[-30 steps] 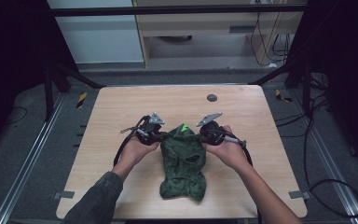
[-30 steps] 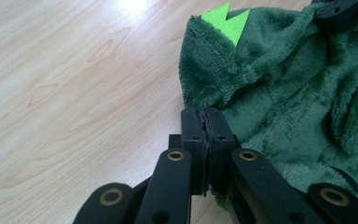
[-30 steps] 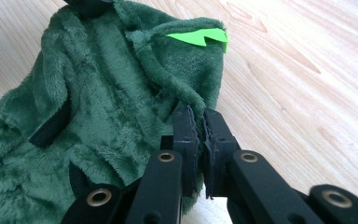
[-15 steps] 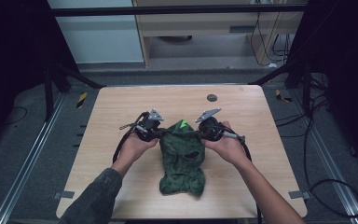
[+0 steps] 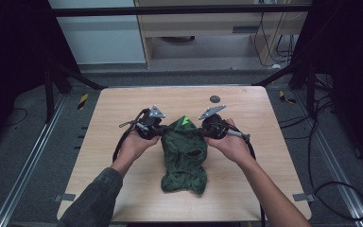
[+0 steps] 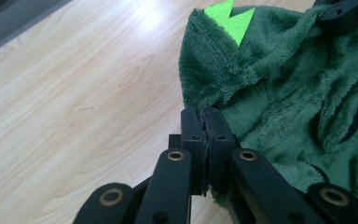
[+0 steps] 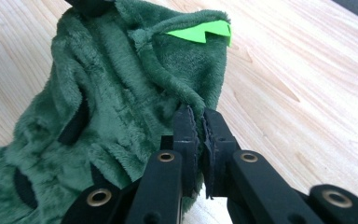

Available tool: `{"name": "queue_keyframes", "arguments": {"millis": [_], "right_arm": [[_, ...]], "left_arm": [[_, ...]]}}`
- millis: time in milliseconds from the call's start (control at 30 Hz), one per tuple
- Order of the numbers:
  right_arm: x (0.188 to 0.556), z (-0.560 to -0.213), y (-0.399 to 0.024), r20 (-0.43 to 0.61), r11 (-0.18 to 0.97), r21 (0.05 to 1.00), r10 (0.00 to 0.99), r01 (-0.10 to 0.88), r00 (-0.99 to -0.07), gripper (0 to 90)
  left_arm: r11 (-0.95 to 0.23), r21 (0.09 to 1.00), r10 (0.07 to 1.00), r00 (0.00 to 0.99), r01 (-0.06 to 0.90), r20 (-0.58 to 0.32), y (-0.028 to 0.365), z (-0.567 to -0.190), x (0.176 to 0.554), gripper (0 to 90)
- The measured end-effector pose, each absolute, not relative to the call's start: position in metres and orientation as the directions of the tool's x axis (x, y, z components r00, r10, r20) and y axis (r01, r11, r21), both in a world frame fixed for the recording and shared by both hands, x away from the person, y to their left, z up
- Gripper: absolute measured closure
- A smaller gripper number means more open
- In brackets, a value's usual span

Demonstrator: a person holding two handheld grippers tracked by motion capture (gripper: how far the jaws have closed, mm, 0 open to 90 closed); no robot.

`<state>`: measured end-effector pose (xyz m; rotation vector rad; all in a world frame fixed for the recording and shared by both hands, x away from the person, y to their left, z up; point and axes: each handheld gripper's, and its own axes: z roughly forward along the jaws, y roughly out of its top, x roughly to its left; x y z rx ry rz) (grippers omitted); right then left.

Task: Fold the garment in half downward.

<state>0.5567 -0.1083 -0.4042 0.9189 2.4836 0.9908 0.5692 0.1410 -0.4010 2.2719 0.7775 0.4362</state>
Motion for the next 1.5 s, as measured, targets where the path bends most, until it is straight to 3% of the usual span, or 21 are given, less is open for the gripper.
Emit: {"name": "queue_keyframes", "arguments": {"millis": [1500], "right_arm": [[0.582,-0.398,-0.107,-0.052,0.545,0.706,0.676,0.452,-0.735,85.0]], "left_arm": [[-0.589,0.709,0.653,0.745,0.387,0.136,0.14,-0.39,0.583,88.4]]}}
